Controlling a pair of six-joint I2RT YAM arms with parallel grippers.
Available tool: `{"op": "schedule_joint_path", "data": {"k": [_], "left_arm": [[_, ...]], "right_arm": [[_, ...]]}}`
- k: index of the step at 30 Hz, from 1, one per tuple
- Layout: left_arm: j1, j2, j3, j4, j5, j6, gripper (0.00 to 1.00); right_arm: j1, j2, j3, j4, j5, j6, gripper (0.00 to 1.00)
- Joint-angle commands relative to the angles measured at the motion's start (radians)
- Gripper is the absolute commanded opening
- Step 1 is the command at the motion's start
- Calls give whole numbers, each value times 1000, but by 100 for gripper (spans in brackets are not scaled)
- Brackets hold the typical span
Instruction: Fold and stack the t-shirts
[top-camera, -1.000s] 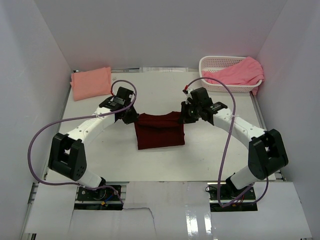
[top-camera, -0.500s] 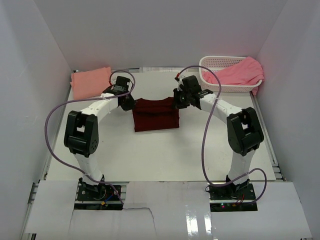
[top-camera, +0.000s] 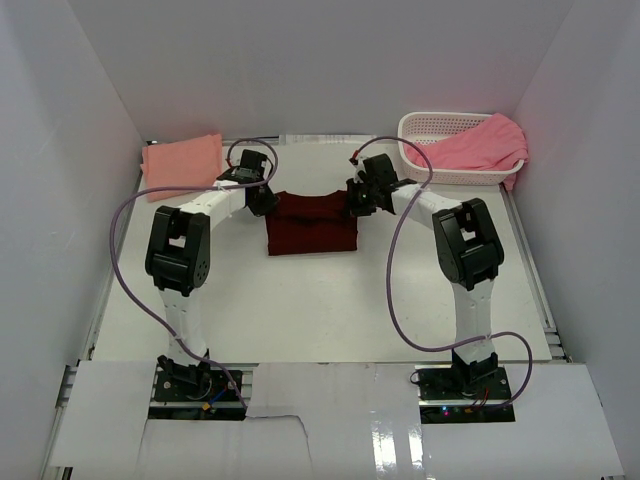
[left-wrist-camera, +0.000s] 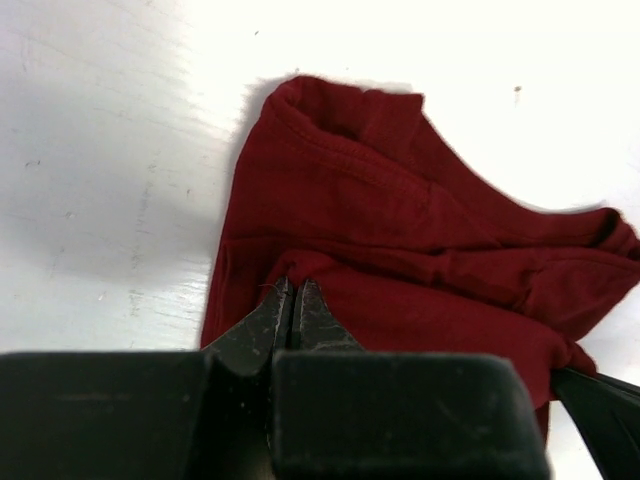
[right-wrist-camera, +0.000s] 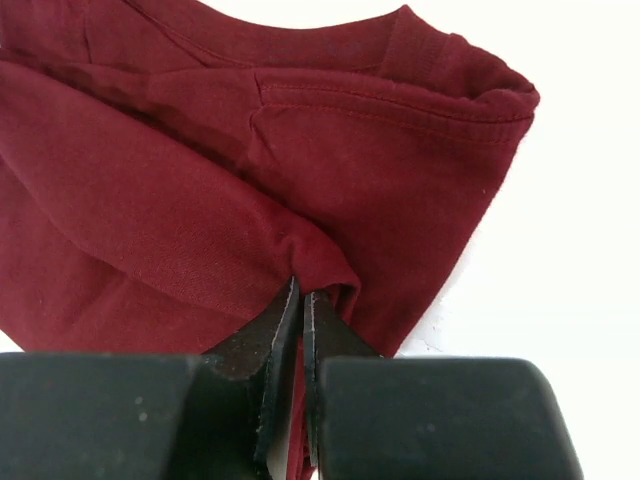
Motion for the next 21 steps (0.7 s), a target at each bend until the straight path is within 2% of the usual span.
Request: {"op": "schedule_joint_path", "data": {"k": [1,12,21], "left_arm": [[6,-7,-32,1,-15,12,0],[-27,-190,-318,7,-35,22,0],[-109,-490,-636,-1,7,-41,0]], "right_arm": [[1,-26,-27,38,-17,3,8],[22,-201,-300,29,-25,28,8],[137,-470,-579,36,-14,123,8]]}}
